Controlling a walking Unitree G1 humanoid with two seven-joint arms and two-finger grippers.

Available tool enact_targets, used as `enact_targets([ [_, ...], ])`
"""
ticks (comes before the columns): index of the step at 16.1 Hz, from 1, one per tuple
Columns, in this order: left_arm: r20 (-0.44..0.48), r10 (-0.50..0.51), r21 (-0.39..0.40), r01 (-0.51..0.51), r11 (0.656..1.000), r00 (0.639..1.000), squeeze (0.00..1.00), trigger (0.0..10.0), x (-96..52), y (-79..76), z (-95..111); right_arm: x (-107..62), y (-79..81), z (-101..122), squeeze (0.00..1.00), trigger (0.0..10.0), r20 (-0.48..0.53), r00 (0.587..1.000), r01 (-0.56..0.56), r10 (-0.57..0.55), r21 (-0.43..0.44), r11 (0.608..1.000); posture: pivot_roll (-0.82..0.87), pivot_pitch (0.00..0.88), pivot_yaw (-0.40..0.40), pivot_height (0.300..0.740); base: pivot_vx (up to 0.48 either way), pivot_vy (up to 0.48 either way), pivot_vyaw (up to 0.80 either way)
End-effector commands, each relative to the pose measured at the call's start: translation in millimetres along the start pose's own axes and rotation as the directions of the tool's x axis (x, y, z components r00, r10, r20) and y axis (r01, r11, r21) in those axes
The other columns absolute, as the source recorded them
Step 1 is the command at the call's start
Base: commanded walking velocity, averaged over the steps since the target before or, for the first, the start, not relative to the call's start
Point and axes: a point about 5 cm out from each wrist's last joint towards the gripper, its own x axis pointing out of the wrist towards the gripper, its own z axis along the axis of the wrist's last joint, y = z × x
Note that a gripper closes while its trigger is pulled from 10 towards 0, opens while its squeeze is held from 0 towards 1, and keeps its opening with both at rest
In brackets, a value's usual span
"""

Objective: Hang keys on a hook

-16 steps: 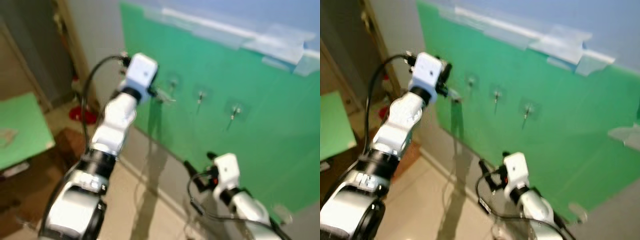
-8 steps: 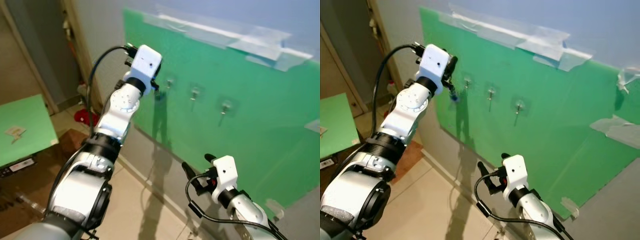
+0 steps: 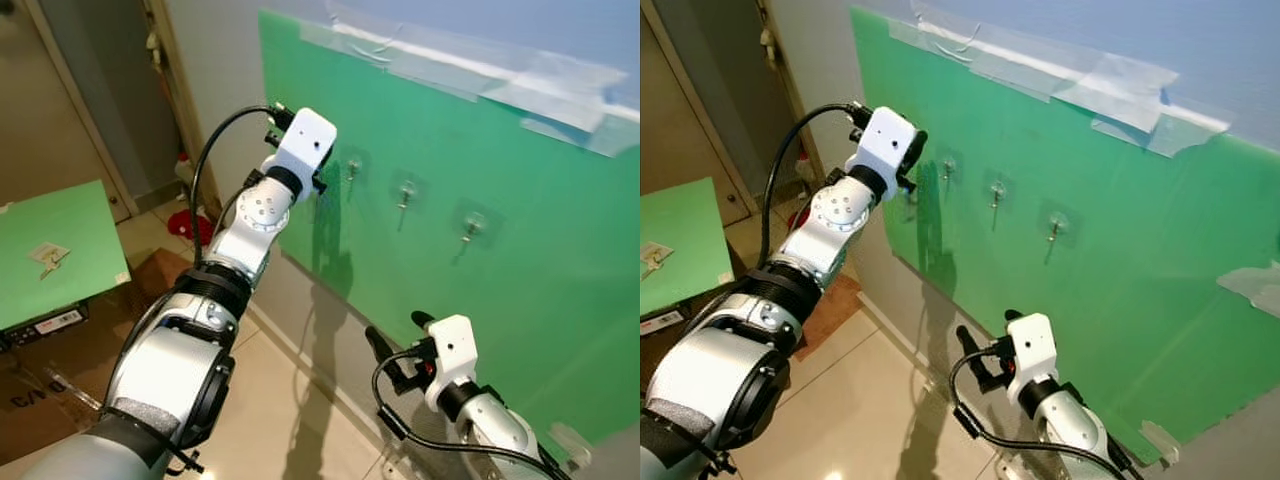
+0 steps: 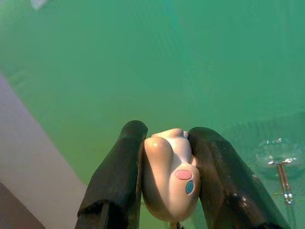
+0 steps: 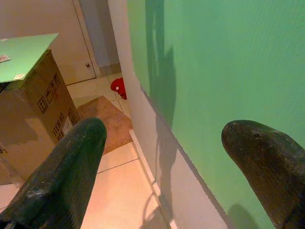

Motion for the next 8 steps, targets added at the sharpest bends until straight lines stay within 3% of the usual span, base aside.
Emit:
enact_targets([
  [1,0.042,-0.001,0.032,-0.001,0.999,0.999,0.0,0.0,4.0,-0.3,9.2,-0.2,0.5,4.9,0.0,10.0,0.011,1.0,0.003,-0.003,-0.004,1.0,-0.18,0.0,0.05,0.74,0.0,0.0,0.0],
  [5,0.101,-0.062,0.127,0.049,0.991,0.993,0.0,0.0,3.0,-13.3,11.4,-3.6,-0.4,4.5,0.0,10.0,0.01,1.0,0.014,-0.014,-0.005,1.0,-0.2,0.0,0.057,0.74,0.0,0.0,0.0],
  [8,0.145,-0.084,0.157,0.061,0.986,0.986,0.0,0.0,2.3,-23.7,15.5,-4.7,-0.1,4.1,0.0,10.0,0.01,1.0,0.021,-0.021,-0.002,1.0,-0.21,0.0,0.066,0.74,0.0,0.0,0.0],
])
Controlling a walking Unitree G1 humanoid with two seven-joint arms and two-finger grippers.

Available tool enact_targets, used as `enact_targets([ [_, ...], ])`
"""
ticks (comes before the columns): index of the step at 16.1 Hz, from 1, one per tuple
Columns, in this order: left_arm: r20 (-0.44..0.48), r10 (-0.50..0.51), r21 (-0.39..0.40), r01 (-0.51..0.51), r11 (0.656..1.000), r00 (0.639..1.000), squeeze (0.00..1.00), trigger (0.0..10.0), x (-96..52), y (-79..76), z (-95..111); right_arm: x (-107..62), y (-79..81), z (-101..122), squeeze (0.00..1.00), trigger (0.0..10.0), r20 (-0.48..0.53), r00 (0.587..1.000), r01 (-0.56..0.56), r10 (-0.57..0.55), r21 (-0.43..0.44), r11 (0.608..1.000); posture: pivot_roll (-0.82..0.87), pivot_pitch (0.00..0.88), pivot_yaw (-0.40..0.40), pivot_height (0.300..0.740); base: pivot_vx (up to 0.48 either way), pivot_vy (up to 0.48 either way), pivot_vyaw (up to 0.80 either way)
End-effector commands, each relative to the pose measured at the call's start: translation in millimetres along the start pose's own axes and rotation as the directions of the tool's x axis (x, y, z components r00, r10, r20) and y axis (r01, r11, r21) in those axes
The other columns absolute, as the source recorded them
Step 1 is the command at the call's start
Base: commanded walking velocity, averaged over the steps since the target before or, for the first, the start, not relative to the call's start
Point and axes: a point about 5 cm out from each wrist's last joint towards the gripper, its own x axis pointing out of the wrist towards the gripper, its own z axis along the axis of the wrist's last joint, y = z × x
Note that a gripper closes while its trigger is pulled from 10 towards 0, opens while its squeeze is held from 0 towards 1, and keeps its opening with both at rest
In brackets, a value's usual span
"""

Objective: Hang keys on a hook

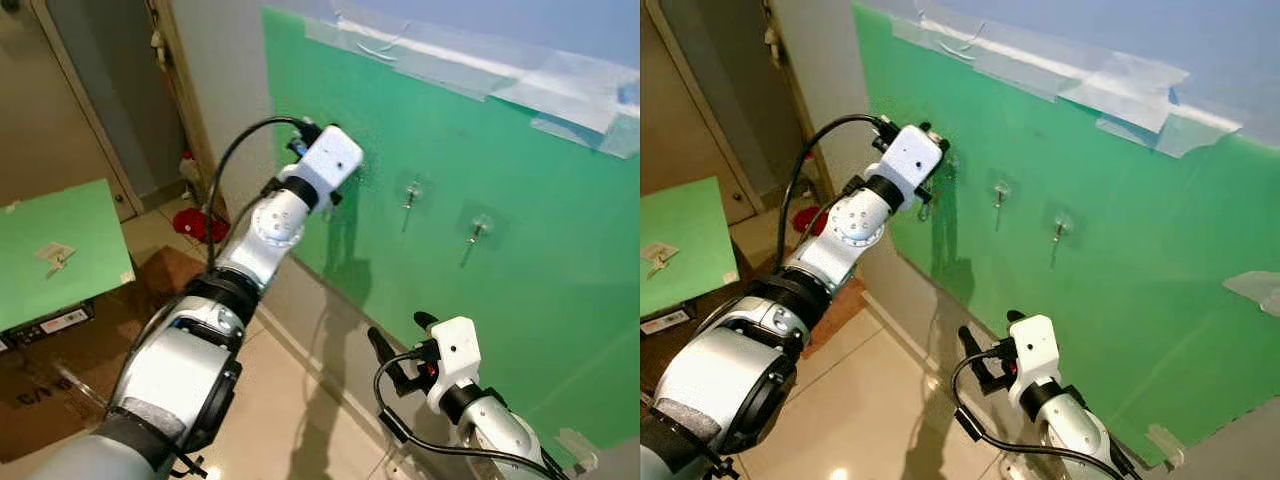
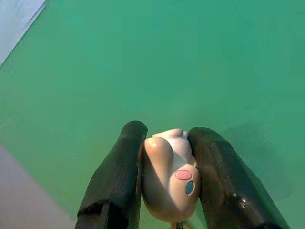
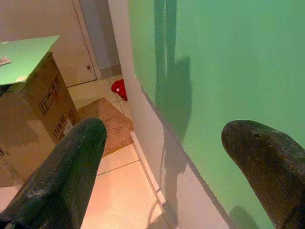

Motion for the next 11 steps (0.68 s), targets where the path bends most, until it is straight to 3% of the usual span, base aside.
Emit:
enact_targets([
  [1,0.048,-0.002,0.035,0.0,0.999,0.999,0.0,0.0,4.3,-0.9,9.3,-0.9,-0.1,3.1,0.0,10.0,0.005,1.0,0.007,-0.007,0.0,1.0,-0.21,0.0,0.066,0.74,0.0,0.0,0.0],
  [4,0.096,-0.023,0.137,0.009,0.991,0.995,0.0,0.0,1.3,-8.9,9.9,-2.0,-0.6,3.0,0.0,10.0,0.006,1.0,0.013,-0.013,-0.004,1.0,-0.22,0.0,0.071,0.74,0.0,0.0,0.0],
  [7,0.122,-0.07,0.342,0.024,0.939,0.99,0.0,0.0,-8.0,-16.6,-0.2,-4.5,-1.3,2.2,0.0,10.0,0.003,1.0,0.02,-0.02,-0.008,1.0,-0.23,0.0,0.071,0.74,0.0,0.0,0.0],
  [11,0.15,-0.131,0.426,0.055,0.903,0.98,0.0,0.0,-16.1,-28.9,-5.7,-6.4,-1.8,1.3,0.0,10.0,-0.003,1.0,0.027,-0.027,-0.007,1.0,-0.23,0.0,0.067,0.74,0.0,0.0,0.0],
])
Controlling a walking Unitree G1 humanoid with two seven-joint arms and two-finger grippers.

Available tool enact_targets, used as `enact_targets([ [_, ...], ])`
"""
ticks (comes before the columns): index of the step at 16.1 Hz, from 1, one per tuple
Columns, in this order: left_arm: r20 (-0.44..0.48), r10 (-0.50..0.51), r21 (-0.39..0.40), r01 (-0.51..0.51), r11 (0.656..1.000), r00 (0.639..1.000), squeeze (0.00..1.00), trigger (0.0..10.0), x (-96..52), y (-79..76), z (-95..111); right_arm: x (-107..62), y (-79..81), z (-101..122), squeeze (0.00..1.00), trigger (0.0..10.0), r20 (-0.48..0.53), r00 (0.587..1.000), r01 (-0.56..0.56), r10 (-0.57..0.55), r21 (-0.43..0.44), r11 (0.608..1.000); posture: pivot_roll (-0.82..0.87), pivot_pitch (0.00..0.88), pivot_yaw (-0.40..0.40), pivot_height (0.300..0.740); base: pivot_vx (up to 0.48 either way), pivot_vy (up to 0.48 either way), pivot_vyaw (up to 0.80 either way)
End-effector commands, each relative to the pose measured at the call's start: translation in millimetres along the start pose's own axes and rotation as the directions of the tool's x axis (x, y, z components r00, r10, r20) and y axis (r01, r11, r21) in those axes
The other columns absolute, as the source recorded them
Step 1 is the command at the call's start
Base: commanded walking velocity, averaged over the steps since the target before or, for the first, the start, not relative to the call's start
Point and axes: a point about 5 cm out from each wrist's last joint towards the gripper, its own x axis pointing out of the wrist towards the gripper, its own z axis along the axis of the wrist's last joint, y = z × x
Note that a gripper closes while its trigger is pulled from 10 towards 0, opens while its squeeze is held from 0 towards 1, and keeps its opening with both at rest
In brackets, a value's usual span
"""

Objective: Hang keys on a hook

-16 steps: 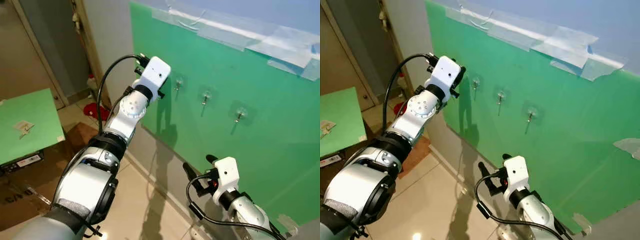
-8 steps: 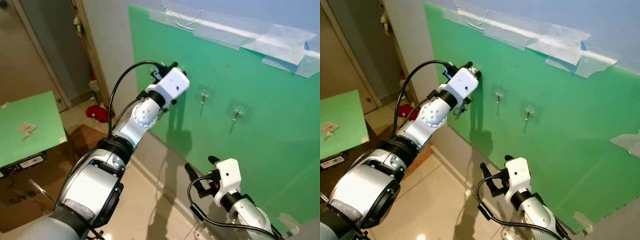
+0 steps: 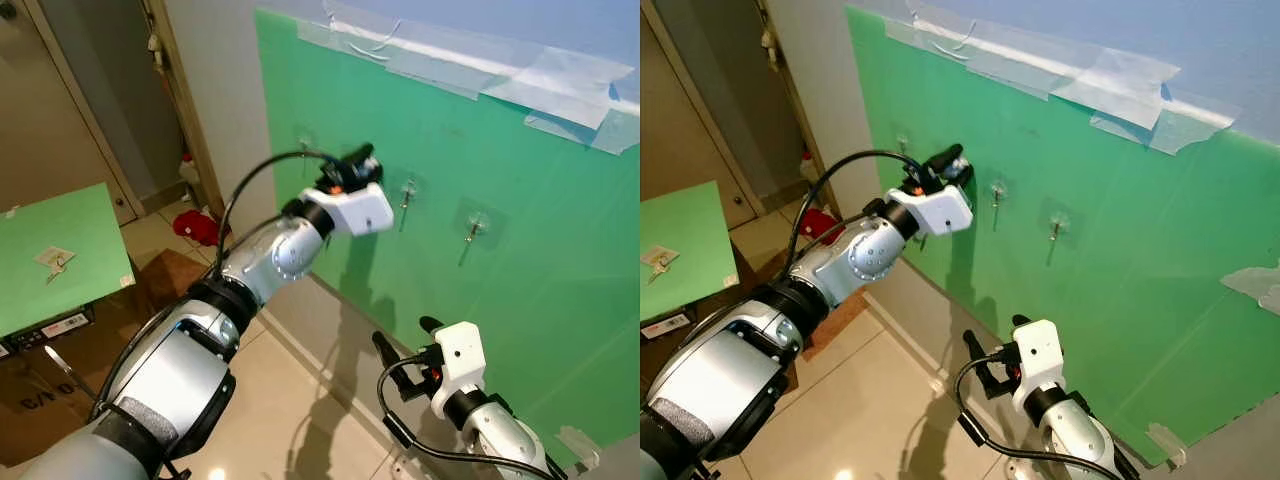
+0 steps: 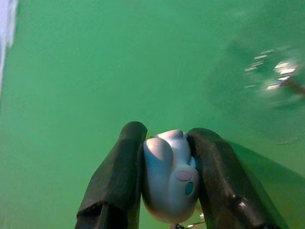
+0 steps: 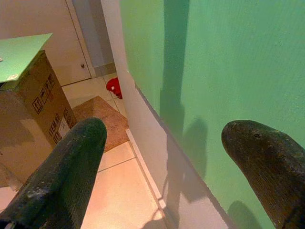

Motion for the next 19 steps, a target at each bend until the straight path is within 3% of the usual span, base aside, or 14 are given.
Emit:
enact_targets([
  [1,0.036,-0.021,0.078,0.019,0.997,0.999,0.0,0.0,-7.2,-5.5,-2.5,-1.3,-0.3,3.9,0.0,10.0,0.009,1.0,0.008,-0.008,0.003,1.0,-0.22,0.0,0.065,0.74,0.0,0.0,0.0],
  [3,0.074,-0.03,0.132,0.02,0.991,0.997,0.0,0.0,-10.9,-8.2,-1.9,-1.2,0.0,3.4,0.0,10.0,0.007,1.0,0.008,-0.008,0.004,1.0,-0.22,0.0,0.065,0.74,0.0,0.0,0.0],
  [5,0.064,-0.009,0.117,0.001,0.993,0.998,0.0,0.0,-12.9,-6.5,-4.7,-1.0,0.1,3.3,0.0,10.0,0.006,1.0,0.008,-0.008,0.005,1.0,-0.22,0.0,0.065,0.74,0.0,0.0,0.0],
  [7,-0.041,0.055,-0.179,-0.061,0.982,0.998,0.0,0.0,-11.4,3.8,-11.5,-1.0,0.5,3.4,0.0,10.0,0.006,1.0,0.009,-0.009,0.005,1.0,-0.22,0.0,0.063,0.74,0.0,0.0,0.0],
  [8,-0.126,0.081,-0.409,-0.126,0.904,0.989,0.0,0.0,-8.5,9.1,-15.6,-1.0,0.9,3.5,0.0,10.0,0.006,1.0,0.009,-0.009,0.005,1.0,-0.22,0.0,0.064,0.74,0.0,0.0,0.0],
  [9,-0.203,0.107,-0.609,-0.211,0.764,0.973,0.0,0.0,-7.6,14.1,-20.9,-1.0,1.5,3.3,0.0,10.0,0.006,1.0,0.01,-0.01,0.006,1.0,-0.22,0.0,0.071,0.74,0.0,0.0,0.0],
  [10,-0.229,0.116,-0.699,-0.246,0.672,0.967,0.0,0.0,-7.9,17.3,-22.7,-0.9,1.3,3.0,0.0,10.0,0.005,1.0,0.012,-0.013,0.008,1.0,-0.21,0.0,0.074,0.74,0.0,0.0,0.0],
  [11,-0.242,0.123,-0.826,-0.271,0.494,0.962,0.0,0.0,-13.0,22.5,-24.0,-0.4,0.9,2.1,0.0,10.0,0.002,1.0,0.02,-0.02,0.015,1.0,-0.21,0.0,0.075,0.74,0.0,0.0,0.0],
  [12,-0.212,0.126,-0.891,-0.244,0.381,0.969,0.0,0.0,-22.2,25.2,-21.0,-0.3,1.0,1.3,0.0,10.0,-0.001,1.0,0.022,-0.022,0.02,1.0,-0.2,0.0,0.075,0.74,0.0,0.0,0.0],
  [14,-0.085,0.078,-0.914,-0.109,0.392,0.993,0.0,0.0,-44.3,20.6,-0.7,0.7,0.7,0.8,0.0,10.0,0.006,1.0,0.017,-0.017,0.025,1.0,-0.18,0.0,0.074,0.74,0.0,0.0,0.0],
  [15,-0.028,0.045,-0.928,-0.043,0.37,0.999,0.0,0.0,-51.9,18.8,11.0,2.2,-0.2,0.8,0.0,10.0,0.009,1.0,0.015,-0.016,0.025,1.0,-0.16,0.0,0.071,0.74,0.0,0.0,0.0],
  [16,-0.003,0.034,-0.95,-0.013,0.313,0.999,0.0,0.0,-58.6,19.8,22.0,5.1,-1.4,1.3,0.0,10.0,0.012,1.0,0.013,-0.013,0.024,1.0,-0.15,0.0,0.065,0.74,0.0,0.0,0.0],
  [17,0.029,0.041,-0.952,0.015,0.305,0.999,0.0,0.0,-67.8,20.4,36.7,10.4,-2.4,3.4,0.0,10.0,0.016,1.0,0.009,-0.009,0.022,1.0,-0.14,0.0,0.058,0.74,0.0,0.0,0.0],
  [19,0.017,0.022,-0.954,0.01,0.298,1.0,0.0,0.0,-75.6,20.7,42.6,14.2,-2.5,4.8,0.0,10.0,0.021,1.0,0.003,-0.004,0.022,1.0,-0.13,0.0,0.052,0.74,0.0,0.0,0.0],
])
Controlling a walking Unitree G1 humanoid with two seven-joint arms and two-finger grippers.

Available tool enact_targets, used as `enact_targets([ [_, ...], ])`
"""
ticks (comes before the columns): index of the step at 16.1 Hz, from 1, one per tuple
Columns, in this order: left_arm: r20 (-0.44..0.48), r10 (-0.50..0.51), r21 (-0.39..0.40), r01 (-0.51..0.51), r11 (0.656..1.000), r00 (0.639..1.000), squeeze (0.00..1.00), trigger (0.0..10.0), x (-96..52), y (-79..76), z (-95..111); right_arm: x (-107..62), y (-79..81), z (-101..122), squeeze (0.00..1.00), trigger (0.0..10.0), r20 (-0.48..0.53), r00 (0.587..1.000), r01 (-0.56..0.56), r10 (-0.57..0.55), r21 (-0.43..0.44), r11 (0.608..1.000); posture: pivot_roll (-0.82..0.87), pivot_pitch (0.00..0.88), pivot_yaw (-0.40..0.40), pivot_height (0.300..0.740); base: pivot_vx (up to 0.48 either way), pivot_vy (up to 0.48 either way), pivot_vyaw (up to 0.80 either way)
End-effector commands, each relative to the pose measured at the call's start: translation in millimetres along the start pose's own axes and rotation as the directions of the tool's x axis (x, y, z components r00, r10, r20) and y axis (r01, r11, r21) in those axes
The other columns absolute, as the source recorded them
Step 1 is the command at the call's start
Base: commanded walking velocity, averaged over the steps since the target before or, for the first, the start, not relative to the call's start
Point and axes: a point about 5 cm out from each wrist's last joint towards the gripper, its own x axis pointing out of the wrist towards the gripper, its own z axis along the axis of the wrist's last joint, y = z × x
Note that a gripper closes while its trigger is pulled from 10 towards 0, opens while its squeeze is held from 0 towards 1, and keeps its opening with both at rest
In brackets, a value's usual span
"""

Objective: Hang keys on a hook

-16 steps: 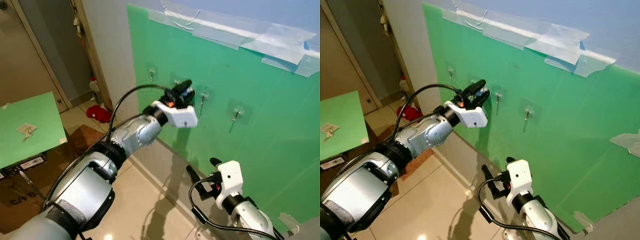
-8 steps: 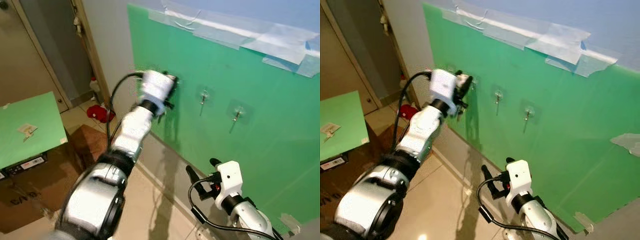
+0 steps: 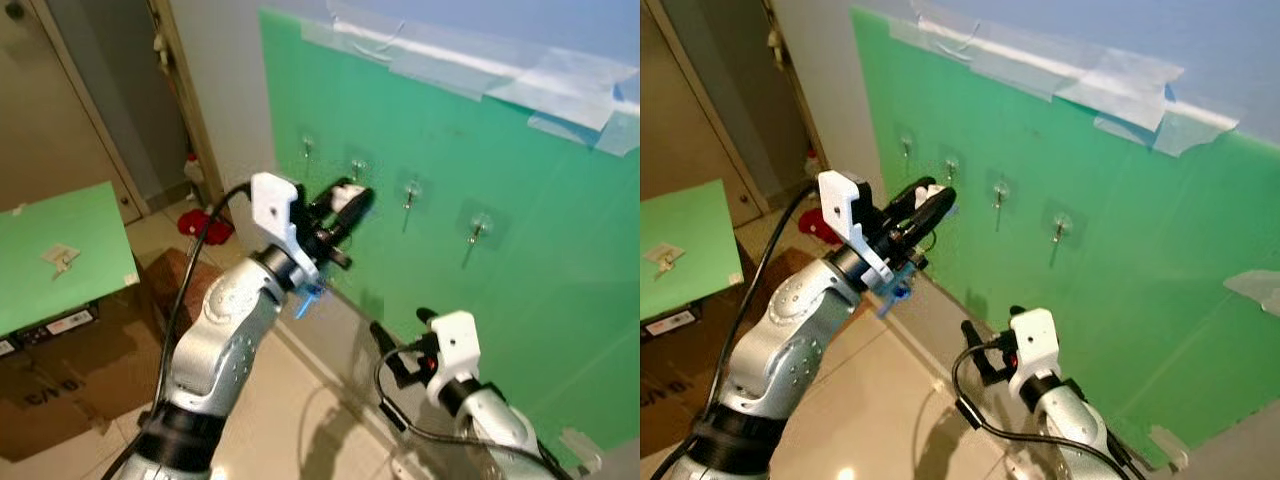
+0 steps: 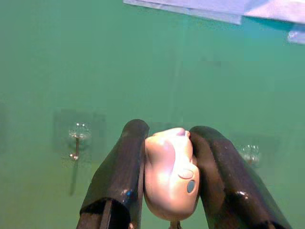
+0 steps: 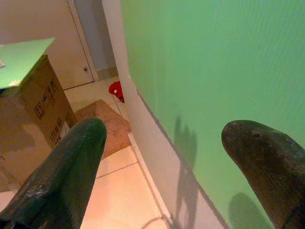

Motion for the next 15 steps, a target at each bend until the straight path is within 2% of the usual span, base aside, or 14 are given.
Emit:
enact_targets([
  [1,-0.035,0.035,0.029,-0.034,0.999,0.999,0.0,0.0,-5.4,3.9,-2.2,2.3,-0.2,0.9,0.0,10.0,0.011,1.0,0.0,0.0,0.012,1.0,-0.12,0.0,0.052,0.74,0.0,0.0,0.0],
  [3,-0.087,0.099,0.058,-0.094,0.994,0.991,0.0,0.0,-11.9,12.9,-8.3,6.8,-1.9,4.7,0.0,10.0,0.028,0.999,0.016,-0.017,0.029,0.999,-0.12,0.0,0.056,0.74,0.0,0.0,0.0],
  [5,-0.121,0.118,0.08,-0.109,0.991,0.986,0.0,0.0,-16.7,19.3,-9.5,10.5,-3.9,7.2,0.0,10.0,0.033,0.999,0.022,-0.023,0.029,0.999,-0.13,0.0,0.064,0.74,0.0,0.167,0.0],
  [10,-0.166,0.072,0.124,-0.051,0.991,0.984,0.0,0.0,-16.2,16.3,-13.0,10.9,-4.5,4.4,0.0,10.0,0.02,0.999,0.032,-0.033,0.036,0.999,-0.13,0.0,0.076,0.74,0.0,0.48,-0.77],
  [12,-0.199,0.031,0.164,0.002,0.986,0.98,0.0,0.0,-13.6,14.3,-16.3,10.4,-3.8,2.1,0.0,10.0,0.011,0.999,0.032,-0.033,0.036,0.999,-0.13,0.0,0.079,0.74,0.0,0.48,-0.73],
  [14,-0.213,0.027,0.171,0.01,0.985,0.977,0.0,0.0,-11.2,17.3,-18.3,10.4,-3.1,1.1,0.0,10.0,0.009,0.999,0.031,-0.031,0.035,0.999,-0.13,0.0,0.08,0.74,0.0,0.48,-0.71],
  [15,-0.227,0.038,0.2,0.009,0.98,0.973,0.0,0.0,-9.7,21.7,-20.2,11.1,-3.2,0.7,0.0,10.0,0.007,0.999,0.032,-0.033,0.033,0.999,-0.13,0.0,0.08,0.74,0.0,0.48,-0.71],
])
